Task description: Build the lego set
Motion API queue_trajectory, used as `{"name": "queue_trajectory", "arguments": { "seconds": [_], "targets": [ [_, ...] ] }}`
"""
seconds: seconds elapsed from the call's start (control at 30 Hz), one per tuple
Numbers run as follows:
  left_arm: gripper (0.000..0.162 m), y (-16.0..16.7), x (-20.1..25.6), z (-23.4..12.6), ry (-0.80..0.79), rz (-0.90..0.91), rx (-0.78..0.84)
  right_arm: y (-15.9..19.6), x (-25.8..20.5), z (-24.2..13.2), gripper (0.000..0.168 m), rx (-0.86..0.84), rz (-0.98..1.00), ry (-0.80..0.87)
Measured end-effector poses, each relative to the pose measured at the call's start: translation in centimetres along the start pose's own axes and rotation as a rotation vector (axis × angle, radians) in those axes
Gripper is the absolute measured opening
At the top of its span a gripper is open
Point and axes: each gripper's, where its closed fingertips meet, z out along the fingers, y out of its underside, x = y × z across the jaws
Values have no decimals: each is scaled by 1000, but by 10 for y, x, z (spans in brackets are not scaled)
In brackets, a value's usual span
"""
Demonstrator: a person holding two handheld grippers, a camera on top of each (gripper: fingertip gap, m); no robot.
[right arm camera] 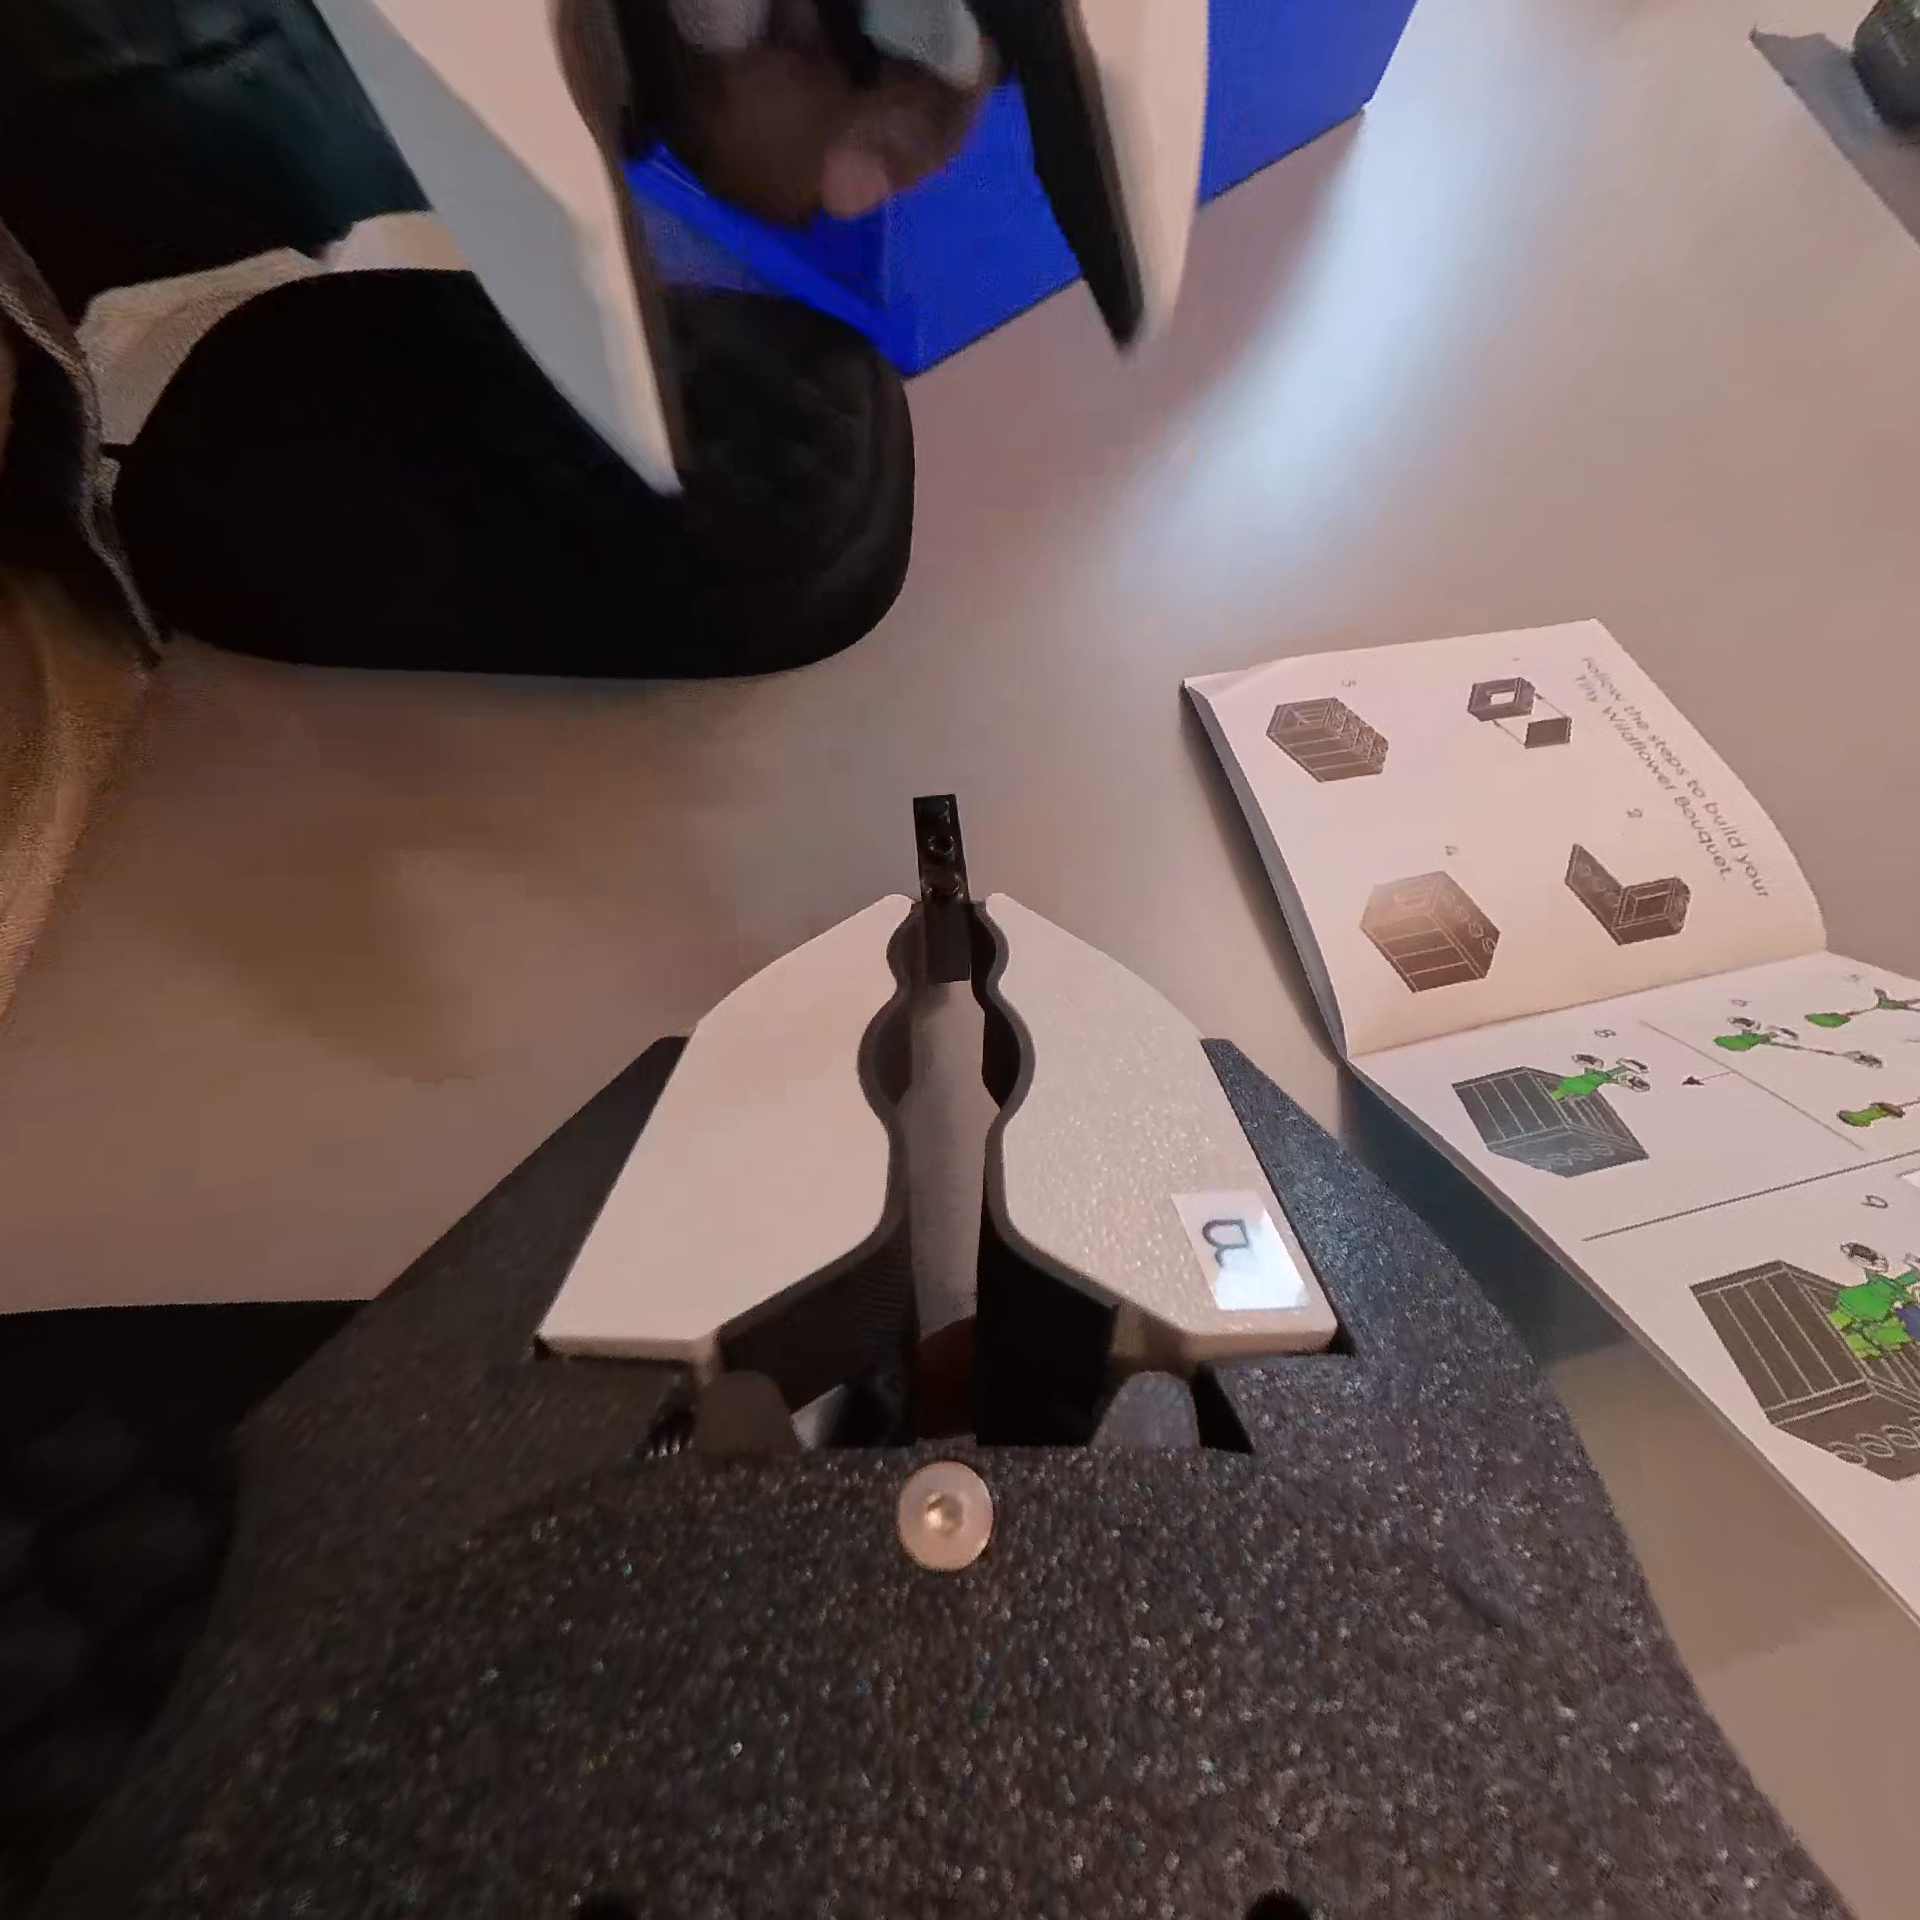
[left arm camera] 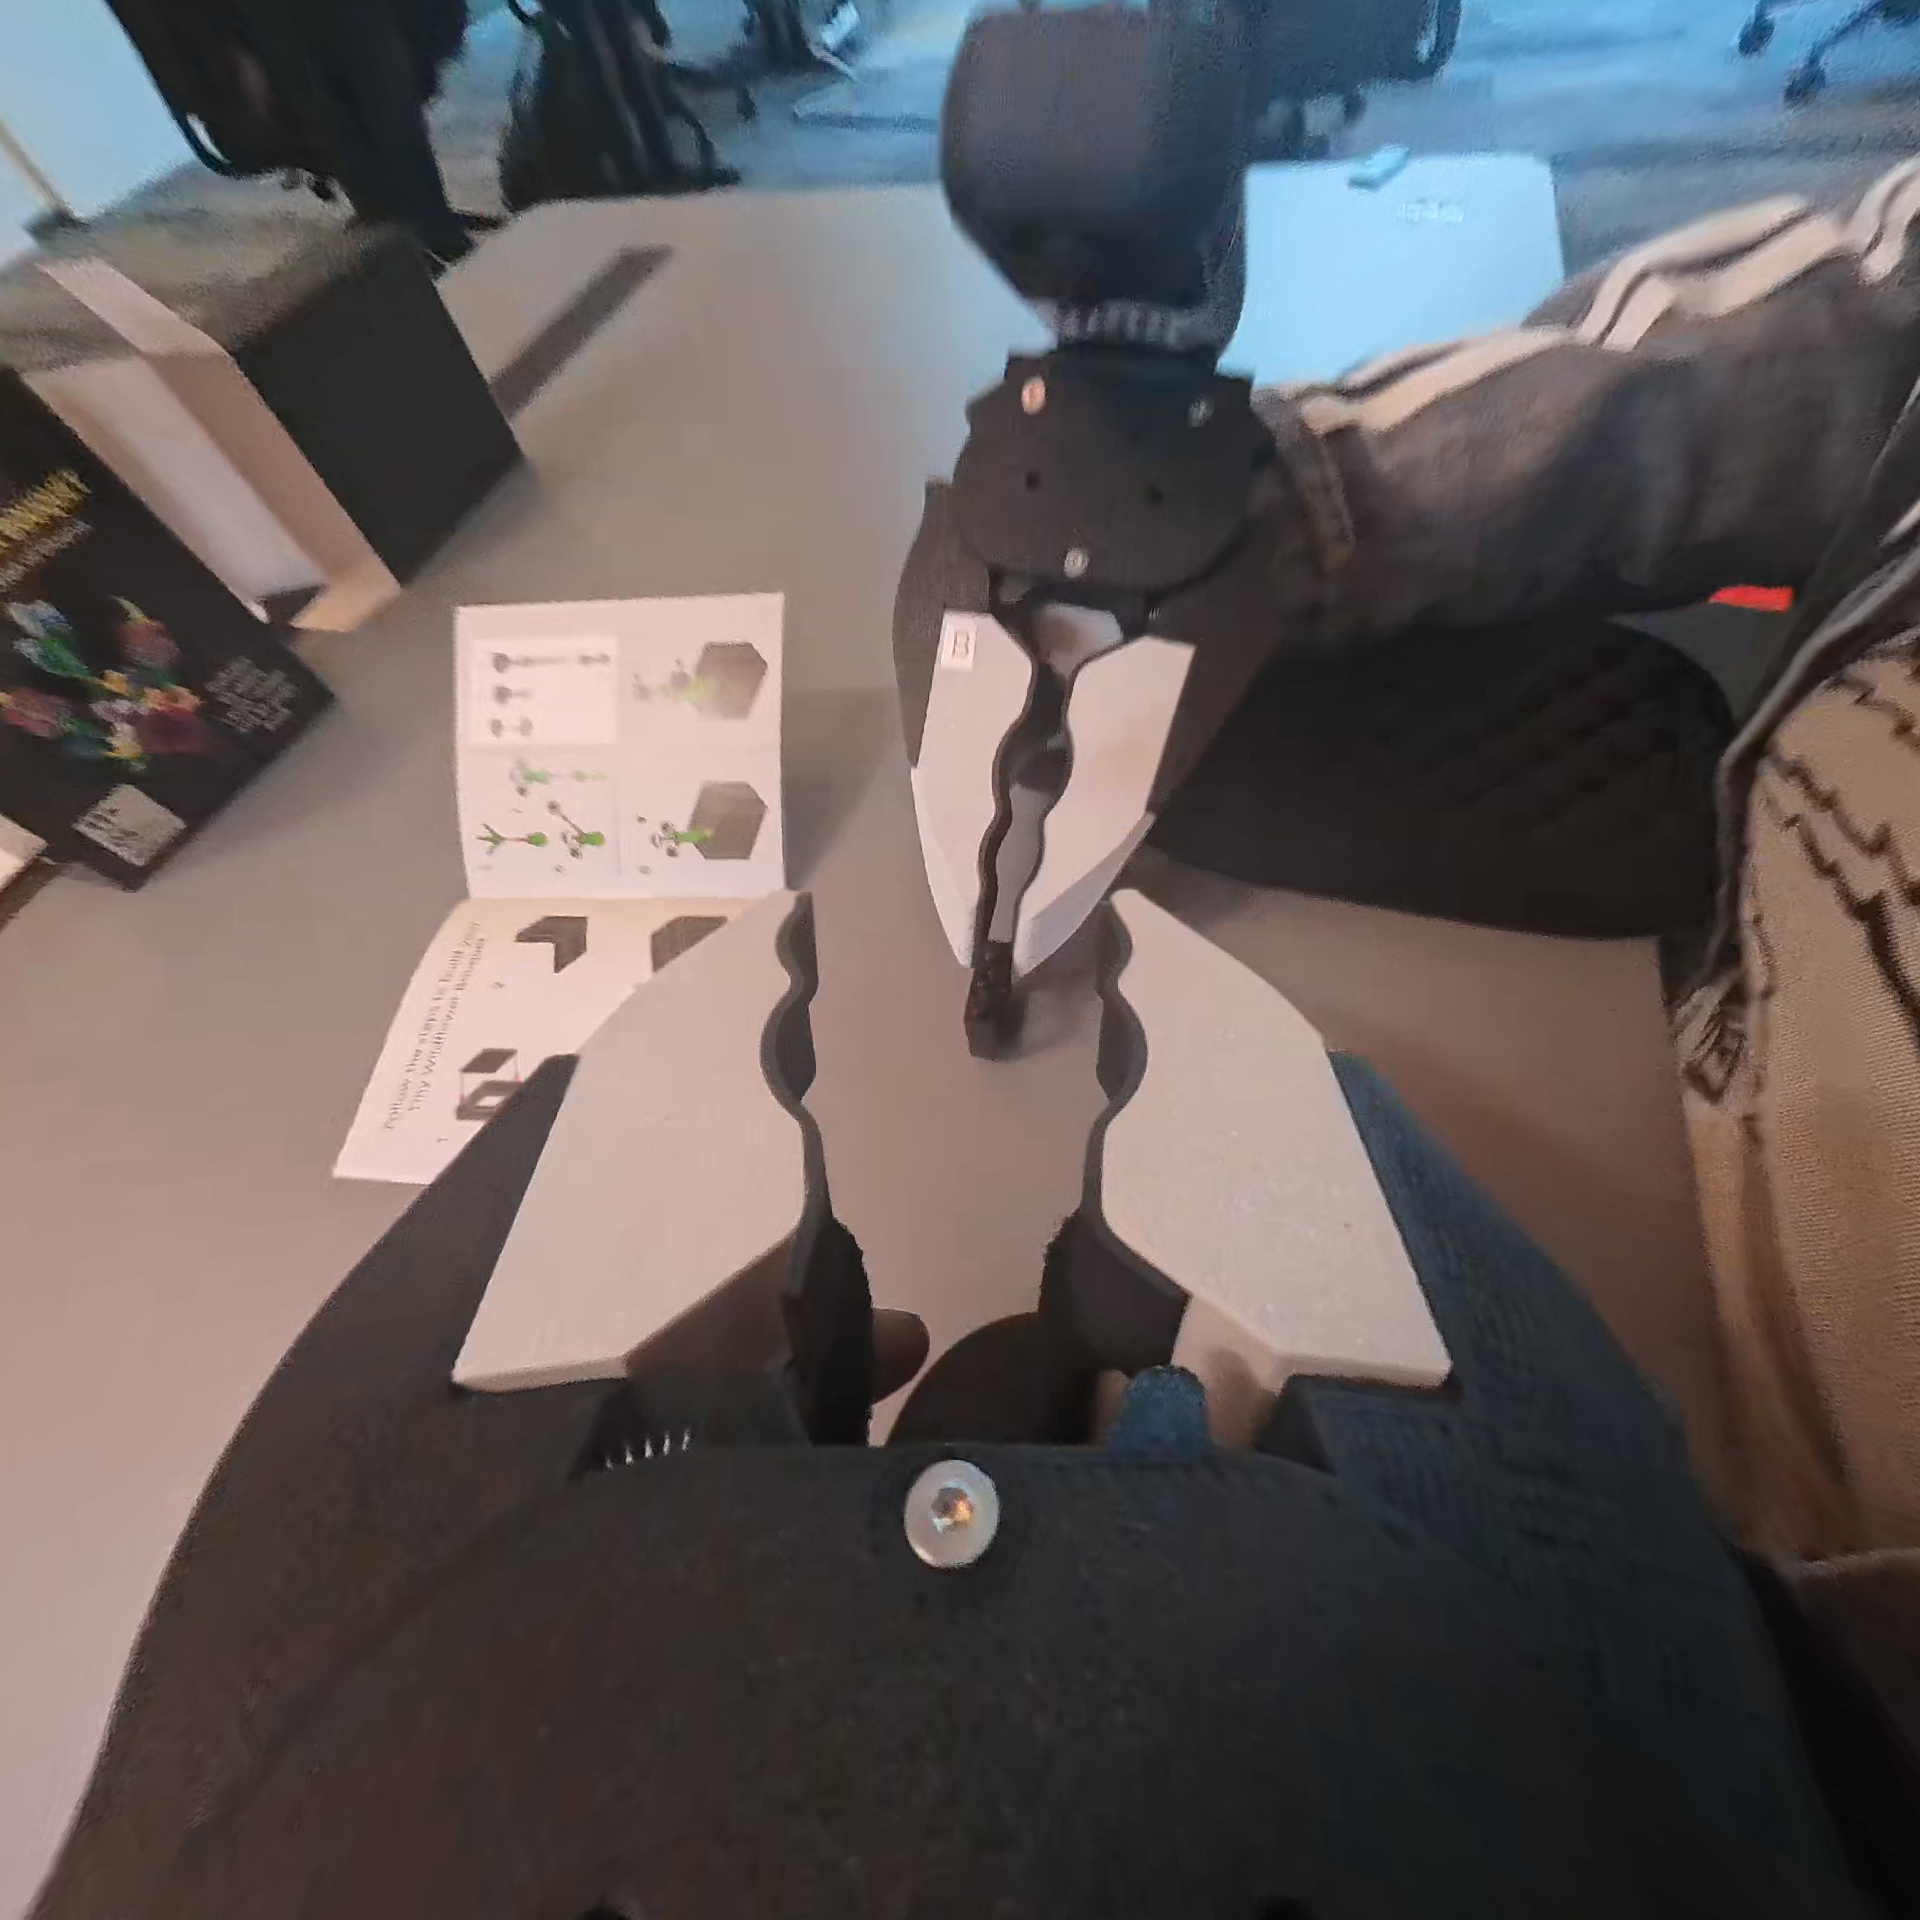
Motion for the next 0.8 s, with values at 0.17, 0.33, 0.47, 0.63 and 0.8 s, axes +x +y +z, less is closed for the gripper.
{"name": "queue_trajectory", "arguments": {
  "seconds": [0.17, 0.33, 0.47, 0.63, 0.8],
  "targets": [
    [52, -5, 13, -16, 13, -65, 68, 0, 2, 0, 7, 15, 22, -7],
    [52, 11, 25, 1, 66, -123, 67, 1, 4, 0, 7, 22, 40, -9],
    [52, 7, 17, 12, 60, -118, 85, 1, 7, 0, 7, 27, 56, 1],
    [52, 17, 8, 18, 71, -146, 53, 3, 9, 1, 7, 10, 50, 28],
    [52, 21, 6, 20, 79, -160, 58, 6, 10, 2, 7, -12, 56, 29]
  ]
}}
